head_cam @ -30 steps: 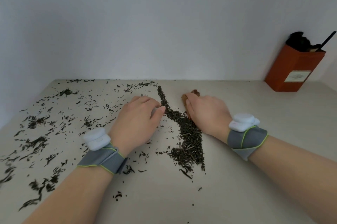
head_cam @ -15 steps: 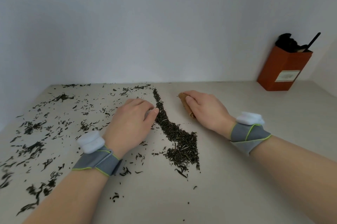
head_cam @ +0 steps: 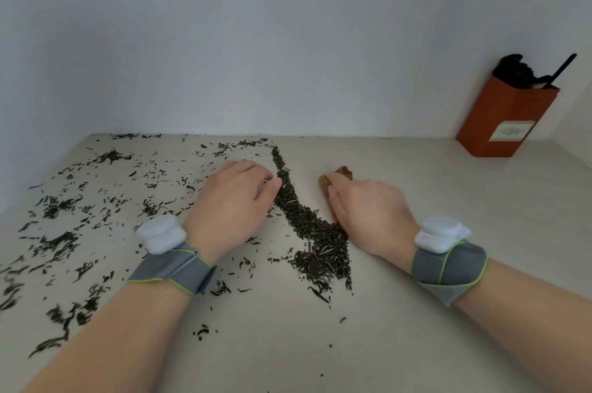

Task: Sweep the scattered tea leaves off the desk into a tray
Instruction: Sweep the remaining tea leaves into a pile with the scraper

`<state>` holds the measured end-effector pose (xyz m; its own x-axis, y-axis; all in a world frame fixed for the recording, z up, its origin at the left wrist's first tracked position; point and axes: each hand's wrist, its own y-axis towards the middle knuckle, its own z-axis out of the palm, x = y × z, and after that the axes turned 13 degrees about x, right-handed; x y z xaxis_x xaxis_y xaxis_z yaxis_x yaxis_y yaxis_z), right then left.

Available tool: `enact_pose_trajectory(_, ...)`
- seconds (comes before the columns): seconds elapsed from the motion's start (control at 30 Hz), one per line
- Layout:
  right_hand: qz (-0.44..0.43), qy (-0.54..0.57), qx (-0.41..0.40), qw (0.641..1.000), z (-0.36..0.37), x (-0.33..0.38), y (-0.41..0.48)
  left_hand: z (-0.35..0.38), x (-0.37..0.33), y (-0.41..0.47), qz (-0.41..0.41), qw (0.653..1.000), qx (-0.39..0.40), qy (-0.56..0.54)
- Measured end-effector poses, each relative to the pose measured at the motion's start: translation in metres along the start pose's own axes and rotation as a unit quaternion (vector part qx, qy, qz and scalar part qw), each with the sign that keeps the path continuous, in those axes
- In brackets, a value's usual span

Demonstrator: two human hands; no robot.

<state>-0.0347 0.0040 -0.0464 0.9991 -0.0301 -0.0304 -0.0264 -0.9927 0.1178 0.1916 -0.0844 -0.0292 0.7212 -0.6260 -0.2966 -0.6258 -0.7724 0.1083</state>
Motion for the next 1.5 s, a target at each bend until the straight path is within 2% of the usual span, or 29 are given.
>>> enact_pose_trajectory(0.3,-0.042,0.031,-0.005,0.999,-0.002,0.047,0.024,0.0,0.001,0.001,0.0,1.0,-0.006,-0.001)
enact_pose_trajectory(0.43,-0.01,0.15,0.01,0.989,-0.011,0.027,0.016,-0.001,-0.002,-0.001,0.002,1.0,-0.001,0.0)
enact_pose_trajectory(0.53,0.038,0.178,0.011,0.983,-0.014,0.002,0.0,-0.001,-0.004,-0.002,0.004,1.0,0.001,0.002)
enact_pose_trajectory(0.63,0.08,0.158,0.016,0.984,-0.014,-0.026,-0.022,-0.002,-0.005,-0.003,0.005,1.0,0.002,-0.001)
enact_pose_trajectory(0.73,0.1,0.074,0.022,0.992,-0.012,-0.04,-0.047,-0.001,-0.006,-0.003,0.003,1.0,0.003,-0.004)
enact_pose_trajectory(0.83,0.069,0.014,0.012,0.997,-0.008,-0.027,-0.06,-0.001,-0.007,-0.004,0.001,1.0,0.004,-0.004)
enact_pose_trajectory(1.03,-0.005,0.021,-0.003,1.0,-0.009,0.024,-0.049,-0.002,-0.007,-0.004,0.0,1.0,0.005,-0.007)
enact_pose_trajectory(1.3,-0.048,0.033,0.0,0.998,-0.01,0.066,-0.023,-0.004,-0.003,-0.002,0.004,1.0,-0.008,-0.003)
enact_pose_trajectory(1.37,-0.047,0.056,0.001,0.997,-0.011,0.066,-0.021,-0.004,-0.004,-0.003,0.004,1.0,-0.01,-0.007)
enact_pose_trajectory(1.5,0.009,0.192,-0.003,0.981,-0.016,0.047,-0.027,-0.005,-0.005,-0.004,0.004,1.0,-0.009,-0.007)
